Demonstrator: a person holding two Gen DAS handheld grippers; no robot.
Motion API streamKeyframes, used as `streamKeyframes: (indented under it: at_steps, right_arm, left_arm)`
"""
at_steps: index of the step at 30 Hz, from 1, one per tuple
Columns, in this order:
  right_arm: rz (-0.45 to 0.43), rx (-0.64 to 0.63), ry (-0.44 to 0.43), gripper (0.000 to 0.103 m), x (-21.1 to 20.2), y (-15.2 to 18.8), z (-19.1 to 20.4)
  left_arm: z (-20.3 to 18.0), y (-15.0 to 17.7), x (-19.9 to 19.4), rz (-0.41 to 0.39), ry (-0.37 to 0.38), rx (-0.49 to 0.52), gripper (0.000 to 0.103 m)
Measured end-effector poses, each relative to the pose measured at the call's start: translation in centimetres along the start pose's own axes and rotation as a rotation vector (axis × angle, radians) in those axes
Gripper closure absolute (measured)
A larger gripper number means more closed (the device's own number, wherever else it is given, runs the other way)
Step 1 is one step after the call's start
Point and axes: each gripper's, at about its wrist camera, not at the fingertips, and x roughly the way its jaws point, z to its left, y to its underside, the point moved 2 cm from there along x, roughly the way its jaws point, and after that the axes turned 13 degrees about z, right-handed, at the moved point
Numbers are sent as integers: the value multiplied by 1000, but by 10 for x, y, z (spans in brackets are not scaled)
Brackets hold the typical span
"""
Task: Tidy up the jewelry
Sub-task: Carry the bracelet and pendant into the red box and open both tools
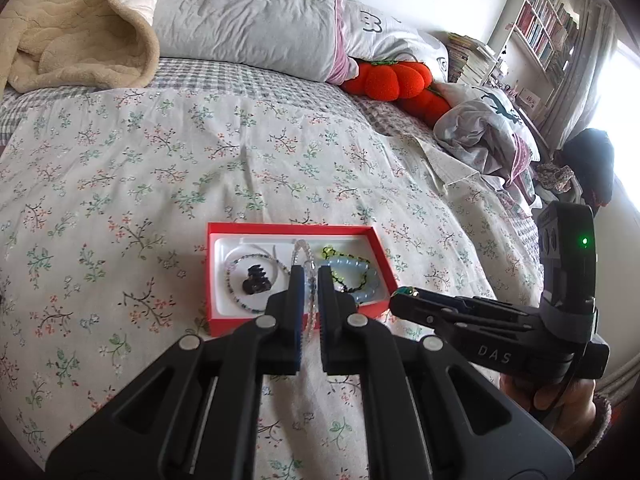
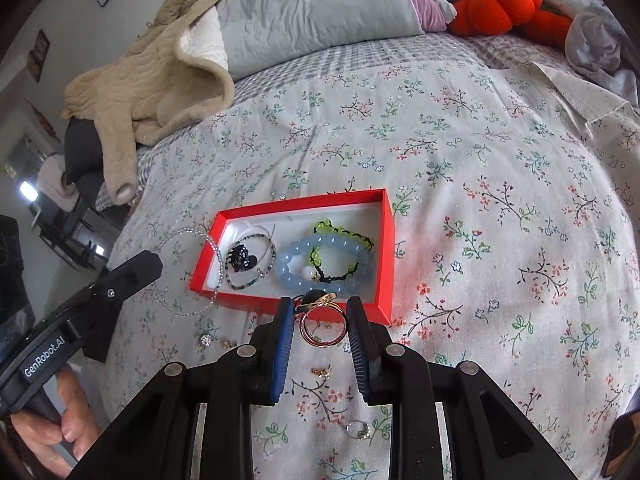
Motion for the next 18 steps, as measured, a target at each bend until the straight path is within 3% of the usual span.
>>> streamKeyframes:
  at_steps: [6, 18]
  right_arm:
    - [8, 2, 14, 76, 13, -13, -3]
    - [39, -23, 30, 76, 35, -24, 1]
  left_arm:
    - [4, -14, 25, 18, 46, -20, 96]
    - [39, -13, 53, 83, -115, -86, 95]
